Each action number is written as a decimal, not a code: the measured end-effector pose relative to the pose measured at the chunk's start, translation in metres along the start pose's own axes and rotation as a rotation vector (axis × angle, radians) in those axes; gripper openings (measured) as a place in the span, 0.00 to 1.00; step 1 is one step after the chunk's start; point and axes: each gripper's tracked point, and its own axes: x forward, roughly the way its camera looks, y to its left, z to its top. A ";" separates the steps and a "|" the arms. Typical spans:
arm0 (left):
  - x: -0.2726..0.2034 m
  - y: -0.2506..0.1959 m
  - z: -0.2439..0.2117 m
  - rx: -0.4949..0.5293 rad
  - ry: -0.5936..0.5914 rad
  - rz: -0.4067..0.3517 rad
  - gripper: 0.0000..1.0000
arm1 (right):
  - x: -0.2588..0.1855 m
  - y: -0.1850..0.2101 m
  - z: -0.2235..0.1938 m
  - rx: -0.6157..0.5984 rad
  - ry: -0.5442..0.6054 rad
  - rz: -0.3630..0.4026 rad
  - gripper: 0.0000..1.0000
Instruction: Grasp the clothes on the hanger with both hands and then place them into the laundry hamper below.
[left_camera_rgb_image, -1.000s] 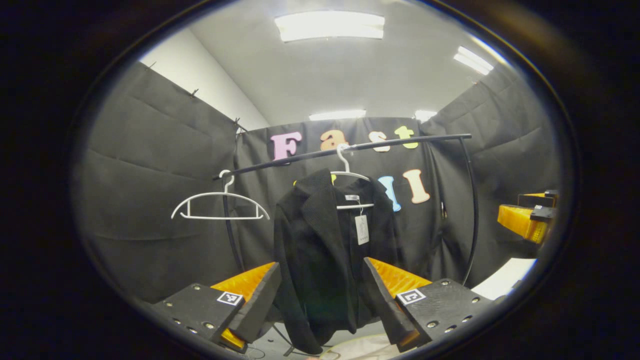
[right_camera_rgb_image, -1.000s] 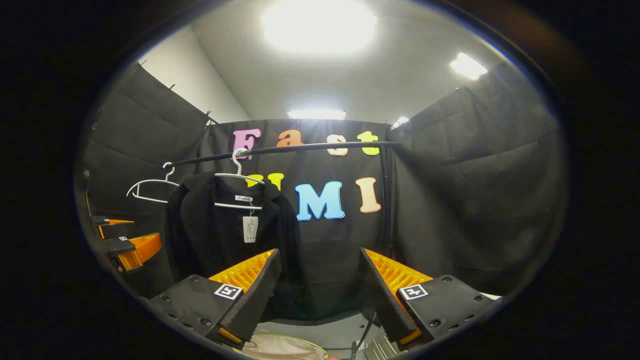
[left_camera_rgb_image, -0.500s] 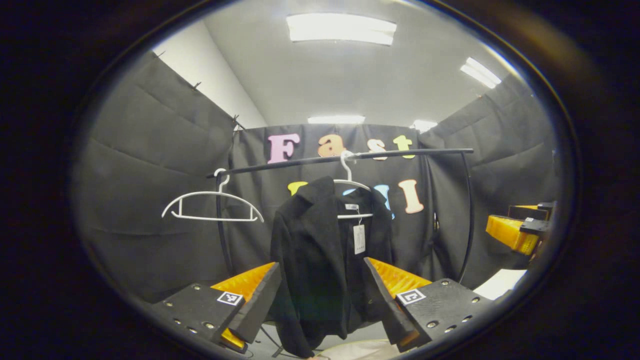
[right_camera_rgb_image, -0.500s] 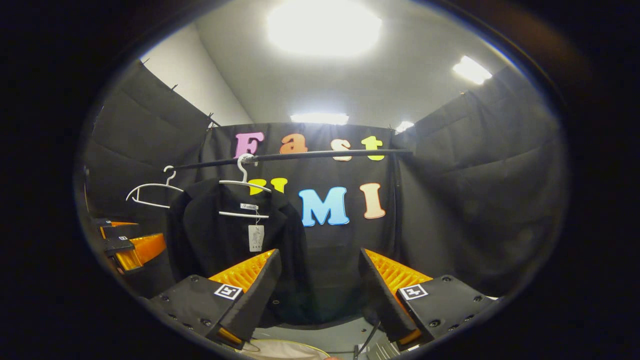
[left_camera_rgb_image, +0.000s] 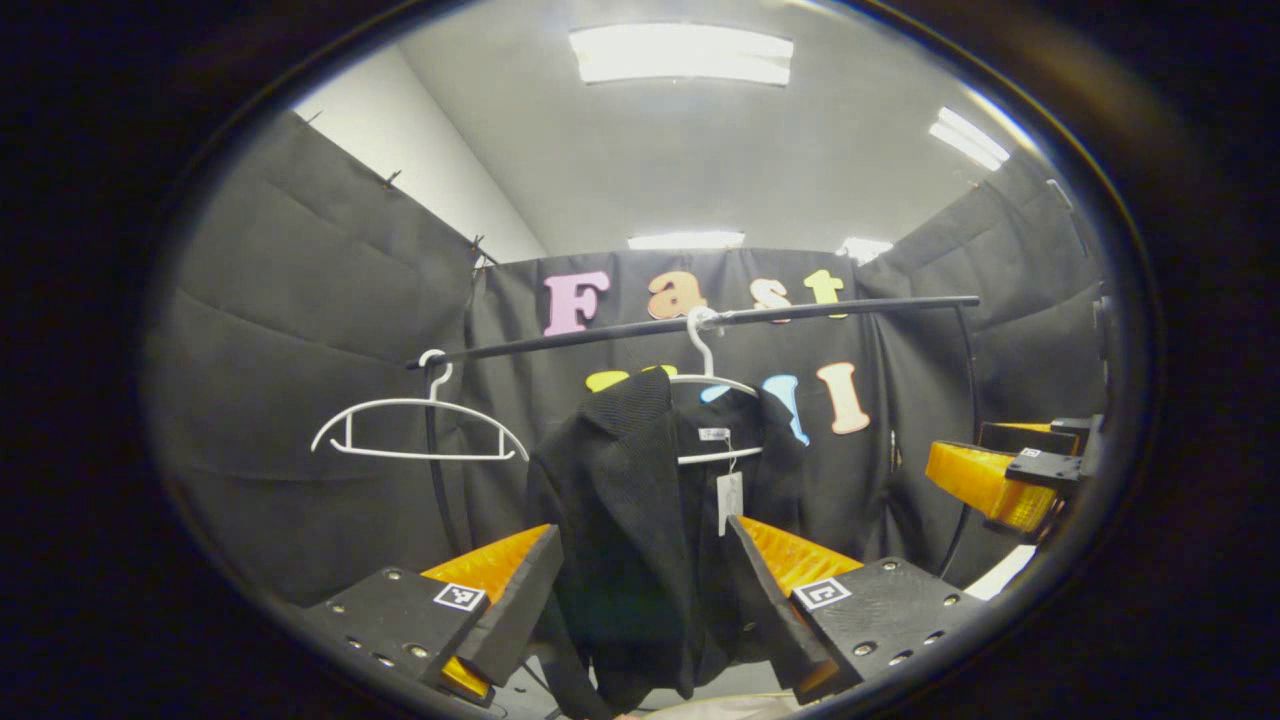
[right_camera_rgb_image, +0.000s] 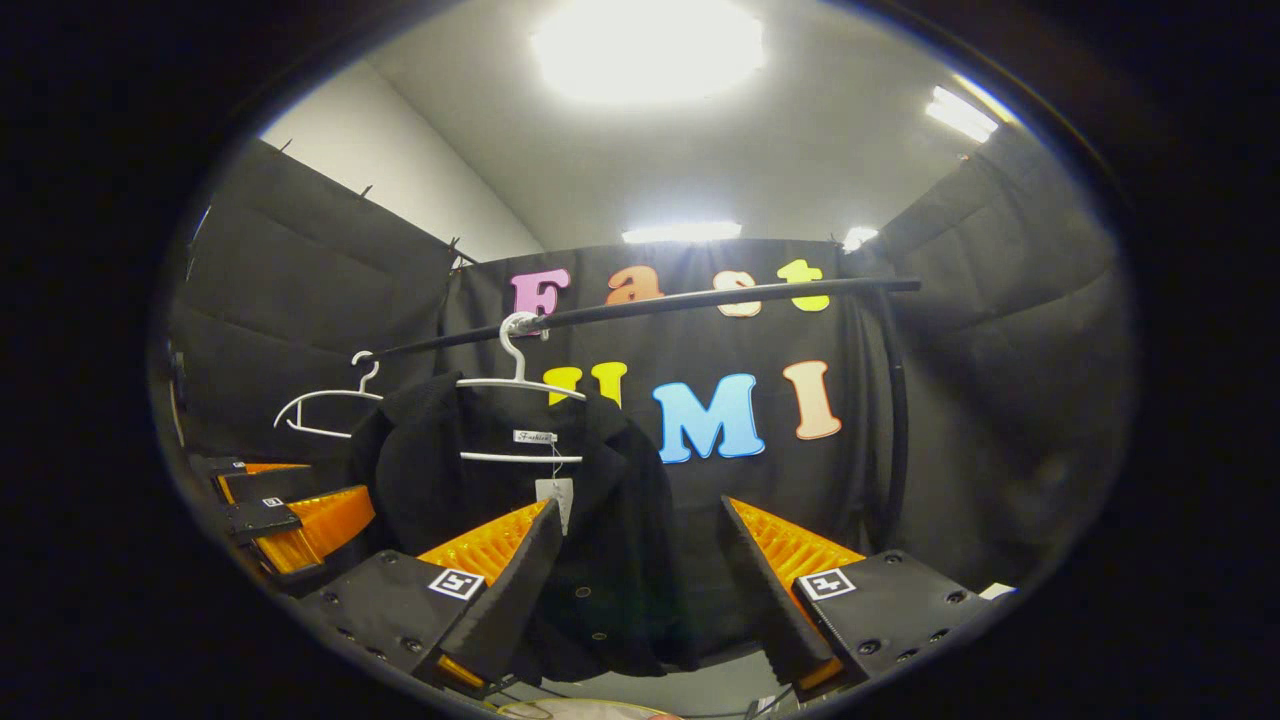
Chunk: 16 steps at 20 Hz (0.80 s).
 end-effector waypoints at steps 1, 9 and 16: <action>0.008 -0.003 0.000 0.004 0.002 0.011 0.95 | 0.010 0.000 -0.002 0.004 0.007 0.018 0.96; 0.057 -0.012 -0.003 0.043 0.013 0.124 0.95 | 0.089 0.014 -0.026 0.063 0.067 0.163 0.97; 0.098 -0.013 -0.026 0.050 0.069 0.200 0.95 | 0.155 0.023 -0.047 0.093 0.085 0.228 0.96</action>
